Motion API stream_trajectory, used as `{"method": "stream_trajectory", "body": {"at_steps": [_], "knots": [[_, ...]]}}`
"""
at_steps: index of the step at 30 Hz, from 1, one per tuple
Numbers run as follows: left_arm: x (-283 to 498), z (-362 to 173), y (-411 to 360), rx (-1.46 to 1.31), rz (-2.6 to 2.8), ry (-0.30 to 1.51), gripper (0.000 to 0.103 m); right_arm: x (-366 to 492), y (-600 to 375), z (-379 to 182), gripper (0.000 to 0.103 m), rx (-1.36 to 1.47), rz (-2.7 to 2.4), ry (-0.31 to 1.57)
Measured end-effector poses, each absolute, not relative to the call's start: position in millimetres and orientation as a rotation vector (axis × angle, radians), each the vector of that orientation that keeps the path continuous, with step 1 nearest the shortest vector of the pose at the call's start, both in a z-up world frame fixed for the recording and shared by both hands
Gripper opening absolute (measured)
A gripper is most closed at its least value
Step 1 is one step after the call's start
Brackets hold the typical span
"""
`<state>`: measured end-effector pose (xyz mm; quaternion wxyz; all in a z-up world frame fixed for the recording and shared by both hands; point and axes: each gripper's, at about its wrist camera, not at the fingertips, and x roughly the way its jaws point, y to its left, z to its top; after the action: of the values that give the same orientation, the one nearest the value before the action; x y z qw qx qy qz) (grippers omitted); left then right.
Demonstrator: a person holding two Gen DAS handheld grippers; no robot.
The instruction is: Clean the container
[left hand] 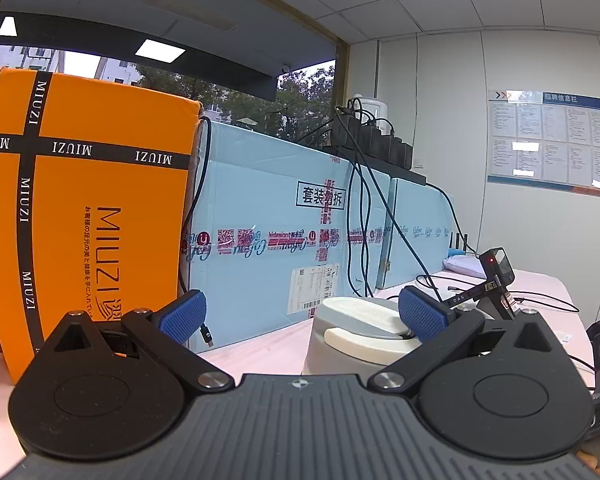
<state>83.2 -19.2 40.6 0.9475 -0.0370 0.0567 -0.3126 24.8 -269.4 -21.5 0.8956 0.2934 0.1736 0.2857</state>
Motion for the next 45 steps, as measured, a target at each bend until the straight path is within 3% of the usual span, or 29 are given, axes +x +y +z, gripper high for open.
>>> {"method": "stream_trajectory", "body": {"at_steps": [5, 12, 33, 45], "knots": [[83.5, 40.6, -19.1, -0.076, -0.633, 0.115, 0.103, 23.8, -266.2, -22.2, 0.016, 0.596, 0.589, 0.371], [82.7, 40.6, -19.9, -0.074, -0.639, 0.114, 0.103, 18.0, -273.4, -6.0, 0.016, 0.625, 0.635, 0.251], [85.4, 40.3, -18.2, -0.077, -0.64, 0.115, 0.103, 24.8, -268.9, -20.2, 0.018, 0.595, 0.591, 0.356], [87.0, 40.1, -17.3, -0.087, -0.635, 0.12, 0.103, 29.2, -284.9, 12.8, 0.018, 0.611, 0.62, 0.149]]}}
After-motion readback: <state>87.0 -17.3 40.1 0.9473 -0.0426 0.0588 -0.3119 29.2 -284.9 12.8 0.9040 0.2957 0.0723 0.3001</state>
